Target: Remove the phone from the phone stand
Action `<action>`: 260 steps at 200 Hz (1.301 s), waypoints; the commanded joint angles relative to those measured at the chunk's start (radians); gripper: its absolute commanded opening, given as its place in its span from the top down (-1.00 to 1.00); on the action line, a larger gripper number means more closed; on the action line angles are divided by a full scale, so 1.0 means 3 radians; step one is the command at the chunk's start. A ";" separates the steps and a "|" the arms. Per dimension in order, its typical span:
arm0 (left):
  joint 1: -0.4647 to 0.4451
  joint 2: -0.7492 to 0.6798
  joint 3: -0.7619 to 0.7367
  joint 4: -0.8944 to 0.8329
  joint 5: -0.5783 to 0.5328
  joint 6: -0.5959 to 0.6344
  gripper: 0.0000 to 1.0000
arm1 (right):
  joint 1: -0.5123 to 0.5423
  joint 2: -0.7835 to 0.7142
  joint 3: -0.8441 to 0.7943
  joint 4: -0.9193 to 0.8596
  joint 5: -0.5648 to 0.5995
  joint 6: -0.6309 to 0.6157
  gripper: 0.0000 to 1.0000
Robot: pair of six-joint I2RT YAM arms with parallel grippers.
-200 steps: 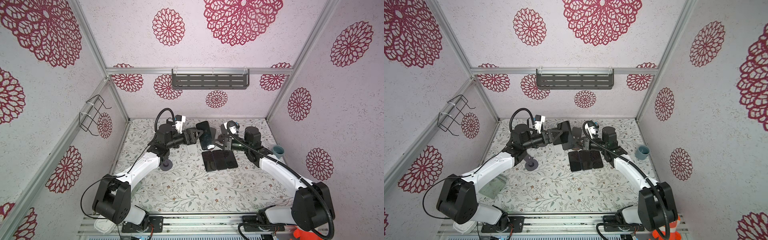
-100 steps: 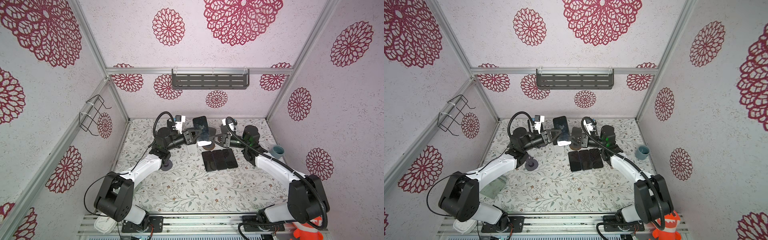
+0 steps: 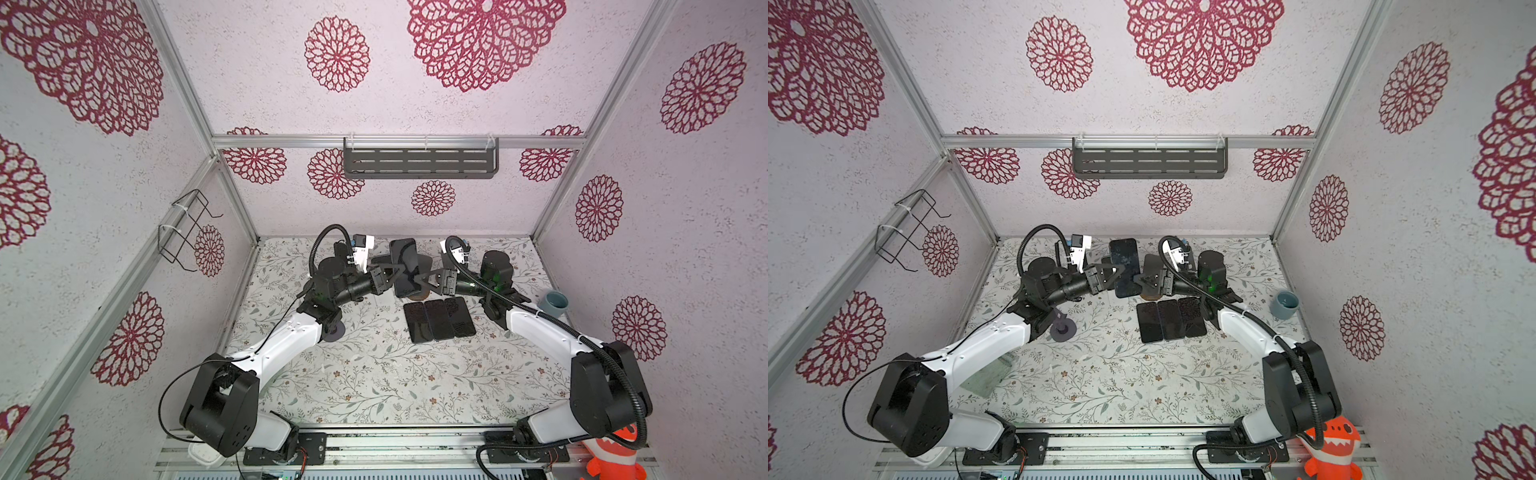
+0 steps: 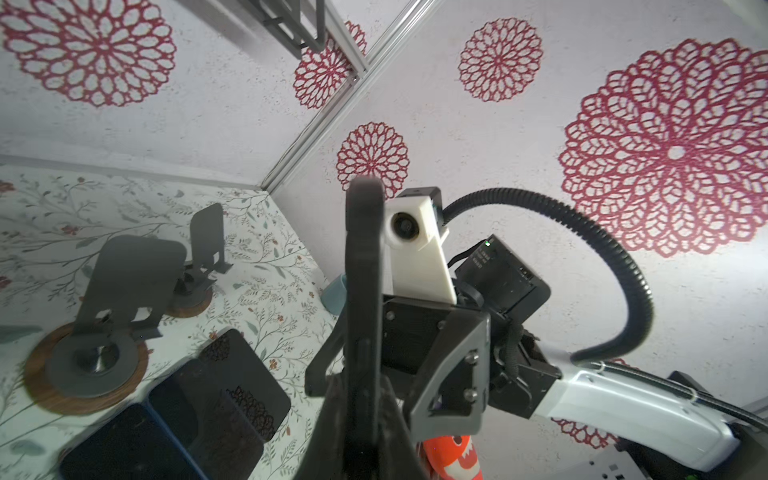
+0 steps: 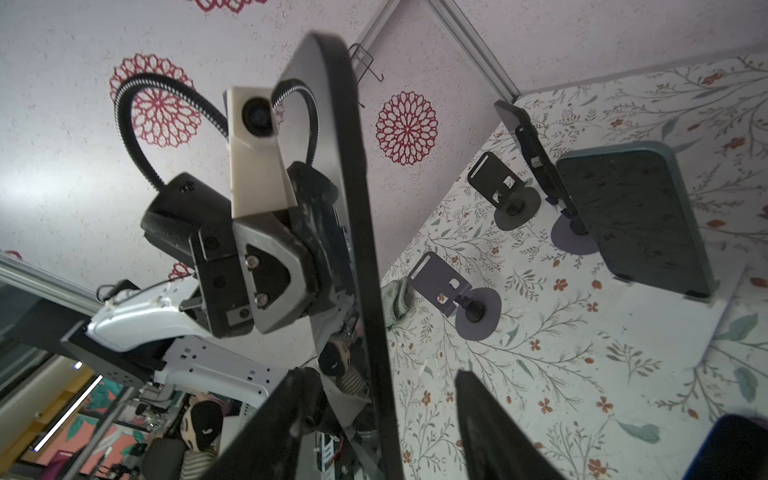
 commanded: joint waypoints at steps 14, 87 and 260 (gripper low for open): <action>-0.0008 -0.0226 0.0165 -0.0819 -0.0340 0.0344 1.00 | -0.0231 -0.0250 0.0180 -0.0584 0.0177 -0.0487 -0.49; -0.0113 -0.0546 -0.0210 -0.1626 -0.0760 0.0073 1.00 | -0.0436 -0.0609 0.0173 -0.2284 0.1312 -0.1468 -0.51; -0.0278 0.0685 -0.0216 -0.1187 -0.0517 -0.0445 1.00 | -0.0563 -0.1109 -0.0405 -0.2513 0.1748 -0.1634 -0.51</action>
